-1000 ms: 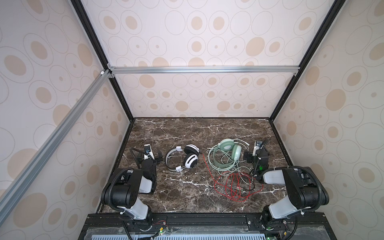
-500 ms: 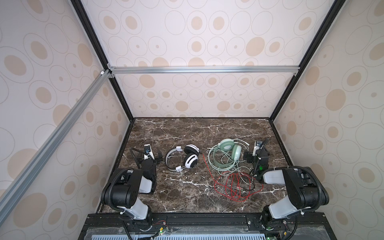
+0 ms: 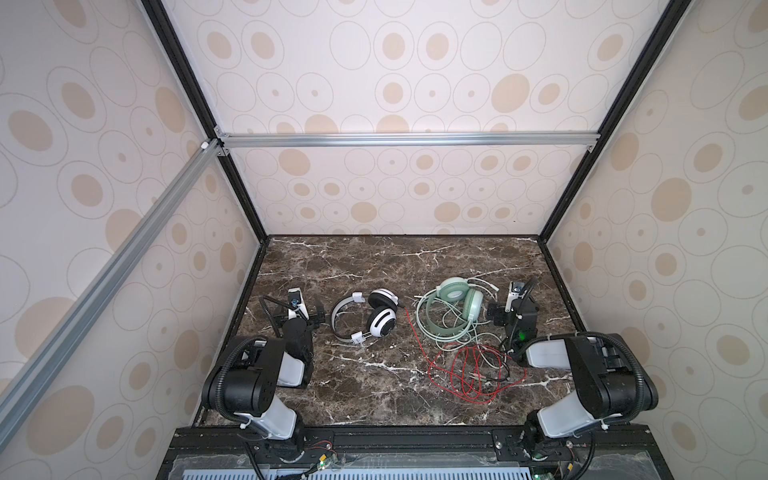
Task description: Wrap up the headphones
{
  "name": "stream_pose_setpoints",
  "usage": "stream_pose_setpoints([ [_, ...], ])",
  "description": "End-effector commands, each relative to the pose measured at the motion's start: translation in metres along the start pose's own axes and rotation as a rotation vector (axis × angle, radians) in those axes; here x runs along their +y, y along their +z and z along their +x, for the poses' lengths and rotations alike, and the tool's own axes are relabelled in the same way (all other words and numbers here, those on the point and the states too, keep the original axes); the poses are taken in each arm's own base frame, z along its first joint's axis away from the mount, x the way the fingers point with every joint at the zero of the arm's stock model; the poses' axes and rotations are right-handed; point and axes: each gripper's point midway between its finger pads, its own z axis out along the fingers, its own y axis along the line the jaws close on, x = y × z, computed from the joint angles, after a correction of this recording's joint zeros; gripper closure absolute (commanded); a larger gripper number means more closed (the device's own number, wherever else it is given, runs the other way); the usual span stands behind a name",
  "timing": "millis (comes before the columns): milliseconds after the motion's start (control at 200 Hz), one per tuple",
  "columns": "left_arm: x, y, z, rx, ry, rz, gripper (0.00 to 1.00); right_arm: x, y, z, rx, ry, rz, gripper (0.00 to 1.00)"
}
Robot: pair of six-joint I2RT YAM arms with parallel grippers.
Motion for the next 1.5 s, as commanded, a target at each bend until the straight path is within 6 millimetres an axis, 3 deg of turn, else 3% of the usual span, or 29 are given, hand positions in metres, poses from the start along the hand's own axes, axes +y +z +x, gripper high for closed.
stream_pose_setpoints([
  [0, 0.002, 0.001, -0.009, -0.036, -0.002, -0.003, 0.02, -0.004, 0.0, -0.008, -0.026, 0.019, 0.019, 0.0],
  [1245, 0.002, 0.0, -0.01, -0.04, -0.004, -0.002, 0.02, -0.004, -0.001, -0.008, -0.028, 0.02, 0.017, 0.0],
  [1491, 0.003, 0.001, -0.025, -0.014, 0.004, -0.009, 0.02, -0.005, -0.008, -0.02, -0.045, 0.019, 0.014, 0.0],
])
